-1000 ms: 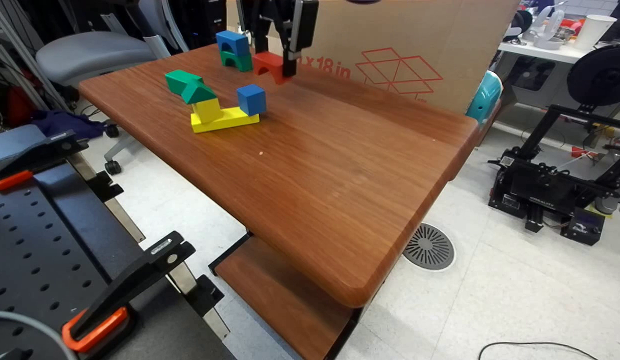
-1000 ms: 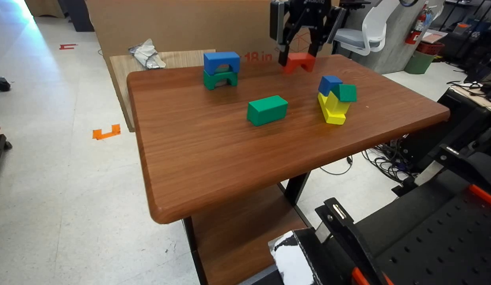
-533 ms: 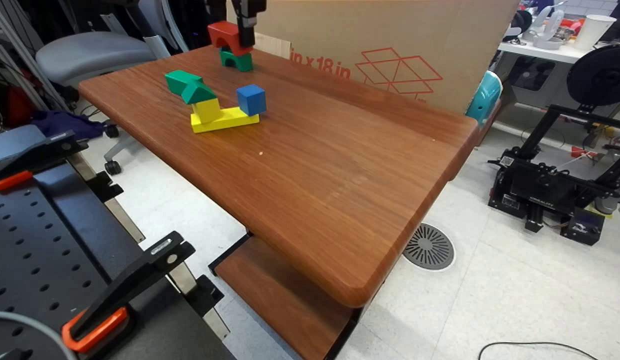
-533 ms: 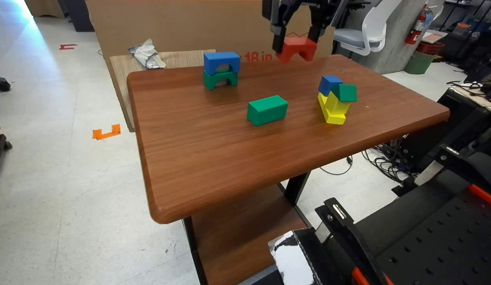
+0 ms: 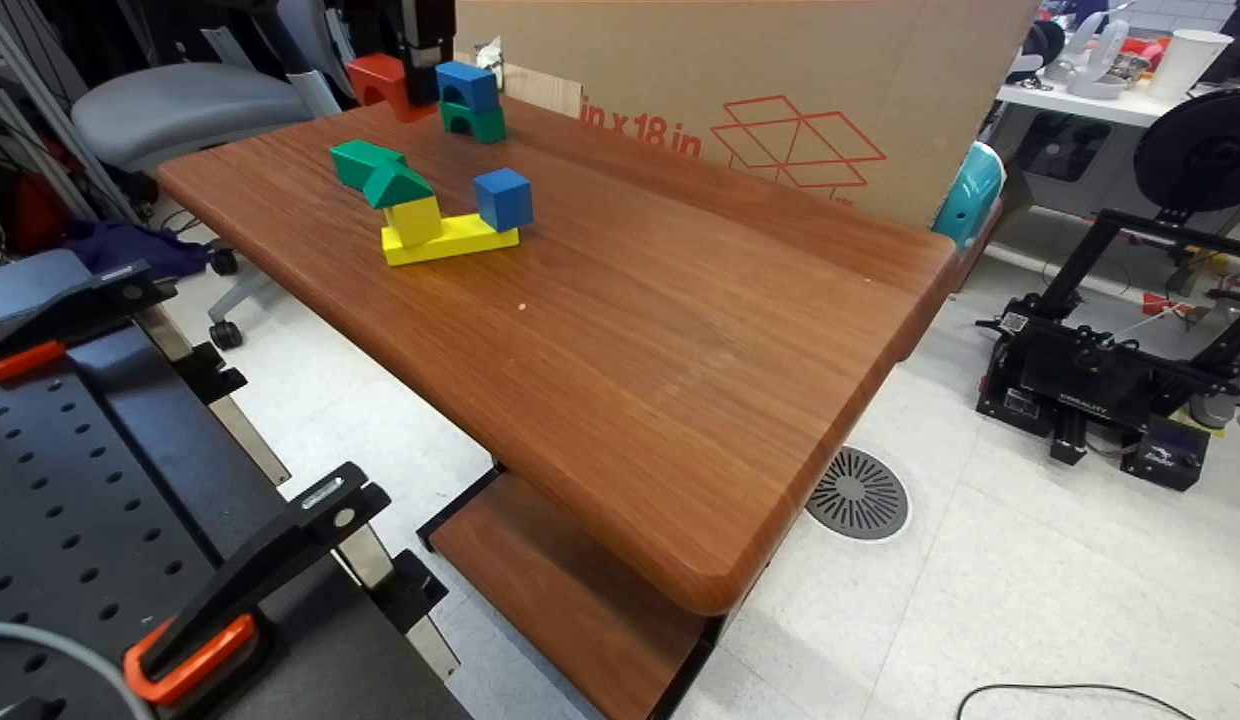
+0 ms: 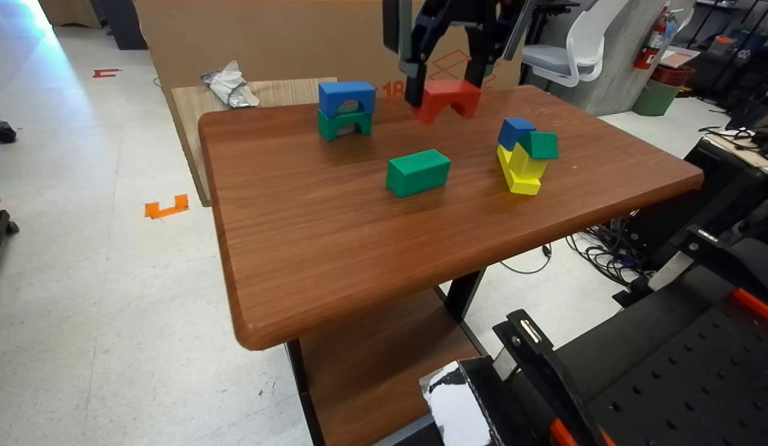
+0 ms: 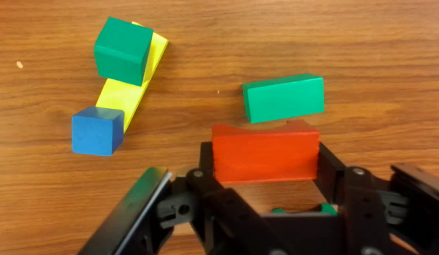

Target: Pick up the orange object and put it on the green object

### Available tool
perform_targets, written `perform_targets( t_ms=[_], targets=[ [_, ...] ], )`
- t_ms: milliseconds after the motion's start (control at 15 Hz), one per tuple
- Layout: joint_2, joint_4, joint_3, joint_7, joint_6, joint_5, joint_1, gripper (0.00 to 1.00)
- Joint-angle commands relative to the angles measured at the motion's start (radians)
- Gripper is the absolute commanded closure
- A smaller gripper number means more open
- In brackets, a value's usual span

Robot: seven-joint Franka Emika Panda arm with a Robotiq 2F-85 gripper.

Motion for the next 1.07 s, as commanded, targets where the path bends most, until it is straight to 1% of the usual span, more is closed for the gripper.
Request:
perform_targets(
  t_ms=[0, 600, 1000],
  targets=[
    [-0.015, -0.025, 0.006, 0.027, 0.018, -0.013, 0.019, 0.58],
    [0.016, -0.023, 0.006, 0.032, 0.012, -0.036, 0.049, 0.58],
    [0.032, -0.02, 0.002, 0.036, 0.014, -0.053, 0.054, 0.58]
  ],
)
